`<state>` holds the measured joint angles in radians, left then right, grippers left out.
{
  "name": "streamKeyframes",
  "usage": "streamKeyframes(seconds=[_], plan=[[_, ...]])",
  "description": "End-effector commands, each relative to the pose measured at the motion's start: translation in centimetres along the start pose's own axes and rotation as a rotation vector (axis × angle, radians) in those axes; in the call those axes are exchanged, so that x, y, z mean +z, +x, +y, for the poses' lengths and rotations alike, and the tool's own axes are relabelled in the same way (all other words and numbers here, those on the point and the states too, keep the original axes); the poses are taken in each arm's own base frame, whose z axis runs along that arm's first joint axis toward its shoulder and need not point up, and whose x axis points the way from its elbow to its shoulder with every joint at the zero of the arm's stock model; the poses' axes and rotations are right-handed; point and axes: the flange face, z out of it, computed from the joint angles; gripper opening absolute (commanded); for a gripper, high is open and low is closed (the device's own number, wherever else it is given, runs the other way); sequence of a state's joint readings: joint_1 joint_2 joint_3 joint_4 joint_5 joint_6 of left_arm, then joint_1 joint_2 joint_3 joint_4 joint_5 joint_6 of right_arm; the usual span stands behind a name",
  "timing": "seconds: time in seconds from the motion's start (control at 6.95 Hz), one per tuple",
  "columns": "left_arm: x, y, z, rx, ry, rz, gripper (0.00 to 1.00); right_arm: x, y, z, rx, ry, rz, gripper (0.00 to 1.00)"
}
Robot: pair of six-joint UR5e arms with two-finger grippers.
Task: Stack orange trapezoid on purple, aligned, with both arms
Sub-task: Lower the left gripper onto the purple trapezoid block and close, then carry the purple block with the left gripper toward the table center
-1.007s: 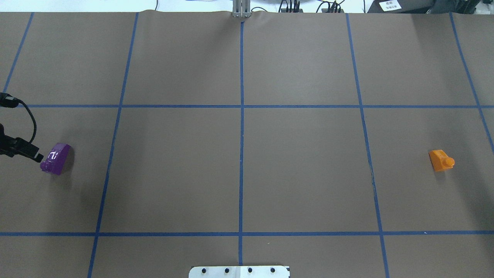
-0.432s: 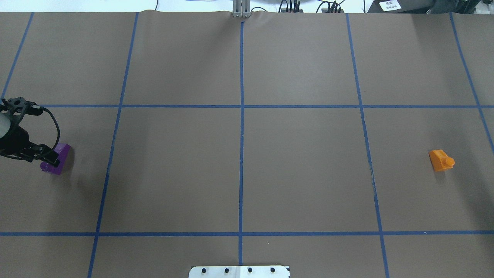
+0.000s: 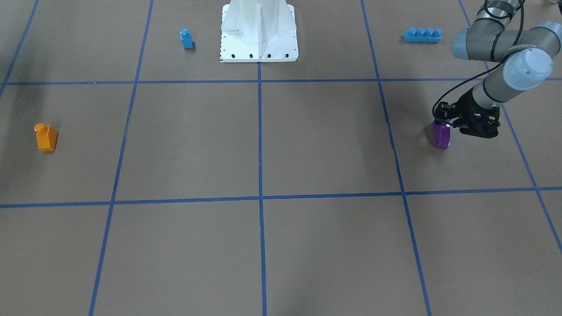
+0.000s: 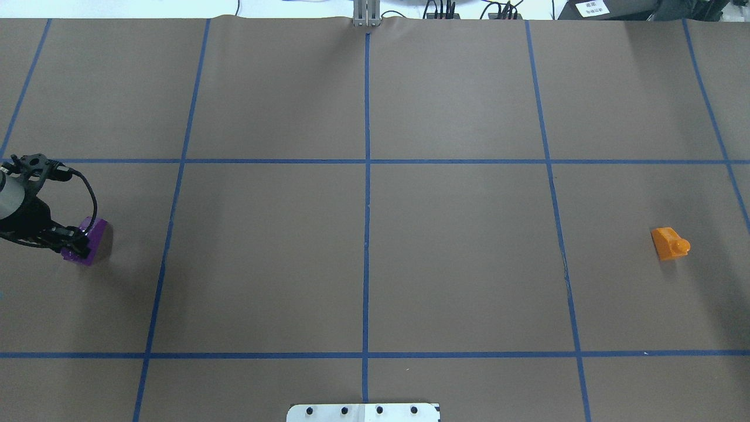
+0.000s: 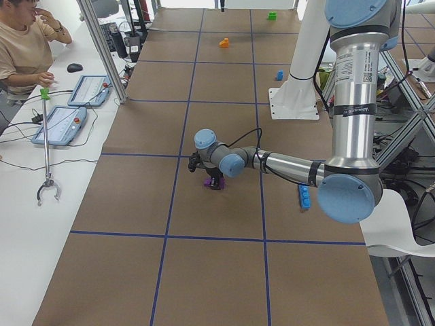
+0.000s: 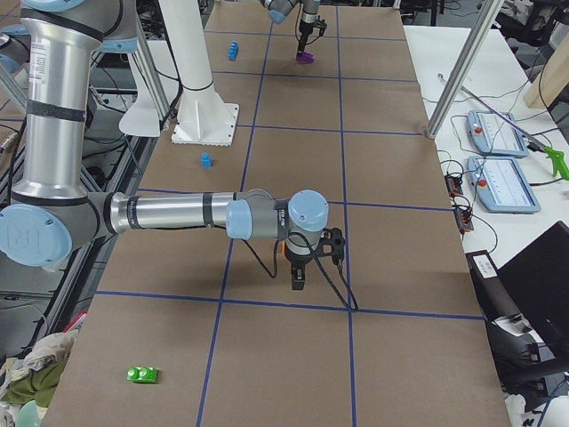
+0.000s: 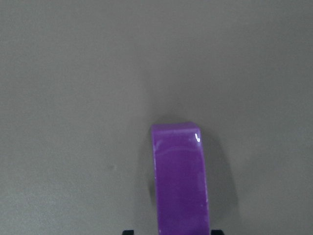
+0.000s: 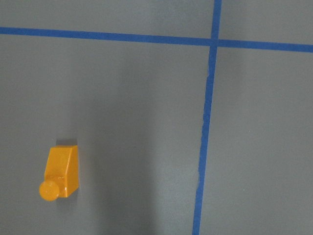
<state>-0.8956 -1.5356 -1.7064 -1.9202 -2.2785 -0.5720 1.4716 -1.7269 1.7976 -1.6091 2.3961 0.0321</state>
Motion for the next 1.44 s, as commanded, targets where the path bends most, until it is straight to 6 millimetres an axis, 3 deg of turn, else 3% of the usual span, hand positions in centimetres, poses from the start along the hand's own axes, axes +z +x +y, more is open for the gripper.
streamKeyframes(seconds=[0.0,0.14,0.29,0.58,0.72,0.86,1.01,1.15,1.29], plan=[[-0.4,0.6,-0.1,-0.016,0.001,0.01,0.0,0.0,0.0,-0.1,0.0,-0.001,-0.002,1.0],[-1.4,1.8,-0.2,-0.041,0.015,0.023,0.0,0.1,-0.1,-0.1,-0.001,-0.002,-0.002,1.0],[-4.0,4.8,-0.2,-0.08,0.021,0.065,0.0,0.0,-0.1,-0.1,-0.002,-0.001,-0.002,1.0],[-9.5,12.9,-4.0,-0.216,0.062,0.104,0.0,-0.1,-0.3,-0.1,-0.007,0.003,-0.002,1.0],[-8.7,18.4,-4.7,-0.209,0.018,0.11,0.0,-0.1,-0.3,-0.1,-0.007,0.003,-0.003,1.0],[-9.1,26.5,-5.6,-0.23,-0.047,0.093,0.0,-0.1,-0.3,-0.1,-0.007,0.003,-0.003,1.0],[-11.6,34.5,-6.5,-0.19,-0.038,0.083,0.0,-0.2,-0.4,-0.2,-0.009,0.005,-0.003,1.0],[-11.1,40.4,-6.2,-0.123,0.004,0.044,0.0,-0.2,-0.4,-0.4,-0.01,0.004,-0.003,1.0],[-10.3,44.7,-8.8,-0.111,0.026,0.014,0.0,-0.1,-0.4,-0.4,-0.009,0.003,-0.002,1.0]])
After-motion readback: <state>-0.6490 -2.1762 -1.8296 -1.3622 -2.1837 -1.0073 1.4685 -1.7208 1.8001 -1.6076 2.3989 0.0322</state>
